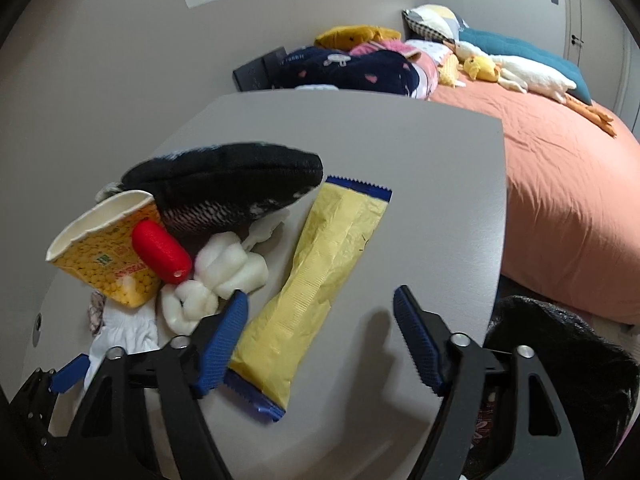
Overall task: Collect trash
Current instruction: 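Grasp the yellow wrapper with the right tool while the left tool grasps the white glove, then carry the wrapper and glove over the black bin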
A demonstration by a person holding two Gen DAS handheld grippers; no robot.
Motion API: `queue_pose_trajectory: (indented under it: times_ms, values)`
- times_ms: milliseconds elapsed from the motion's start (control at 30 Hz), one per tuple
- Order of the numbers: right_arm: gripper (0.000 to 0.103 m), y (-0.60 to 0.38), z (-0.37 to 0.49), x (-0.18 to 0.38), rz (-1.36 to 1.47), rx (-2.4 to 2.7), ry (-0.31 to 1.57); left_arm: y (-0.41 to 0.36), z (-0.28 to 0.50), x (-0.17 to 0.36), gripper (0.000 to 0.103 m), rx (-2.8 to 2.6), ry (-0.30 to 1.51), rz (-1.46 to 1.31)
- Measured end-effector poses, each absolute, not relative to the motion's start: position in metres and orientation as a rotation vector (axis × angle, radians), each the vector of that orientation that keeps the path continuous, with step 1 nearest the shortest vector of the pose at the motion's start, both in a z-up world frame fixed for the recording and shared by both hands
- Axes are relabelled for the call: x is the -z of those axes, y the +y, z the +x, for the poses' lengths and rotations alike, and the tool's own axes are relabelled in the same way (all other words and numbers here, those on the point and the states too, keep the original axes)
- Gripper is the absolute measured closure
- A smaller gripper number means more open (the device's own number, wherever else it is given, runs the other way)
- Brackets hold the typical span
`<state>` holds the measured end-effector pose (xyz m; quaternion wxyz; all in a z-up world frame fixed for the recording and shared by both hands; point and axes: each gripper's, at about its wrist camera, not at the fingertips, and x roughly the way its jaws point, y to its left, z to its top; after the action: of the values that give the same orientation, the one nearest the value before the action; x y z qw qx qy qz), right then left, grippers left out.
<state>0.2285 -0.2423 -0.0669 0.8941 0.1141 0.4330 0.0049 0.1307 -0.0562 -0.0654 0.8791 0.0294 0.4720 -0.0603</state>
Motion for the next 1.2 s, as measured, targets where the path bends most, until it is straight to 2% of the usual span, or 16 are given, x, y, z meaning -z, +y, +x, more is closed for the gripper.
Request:
queue_pose_trajectory:
  times_ms: [100, 233, 300, 400, 500, 1200]
  values:
    - [0.040, -0.241, 0.231, 0.070, 0.234, 0.008, 0.900, -0.054, 0.130, 0.064, 0.035, 0.122, 0.976, 0.057]
    - [0.055, -0.241, 0.232, 0.070, 0.217, 0.019, 0.900, -0.053, 0.128, 0.062, 0.046, 0.123, 0.966, 0.054]
    - [0.070, -0.240, 0.231, 0.070, 0.207, 0.019, 0.901, -0.054, 0.127, 0.062, 0.056, 0.132, 0.961, 0.058]
    - [0.074, -0.244, 0.229, 0.070, 0.211, 0.014, 0.903, -0.056, 0.126, 0.060, 0.071, 0.154, 0.959, 0.062]
    - [0.074, -0.245, 0.225, 0.068, 0.206, 0.003, 0.902, -0.059, 0.128, 0.058, 0.080, 0.180, 0.966, 0.044]
    - [0.074, -0.262, 0.162, 0.024, 0.208, 0.034, 0.806, -0.081, 0.104, -0.004, 0.082, 0.336, 0.824, 0.018]
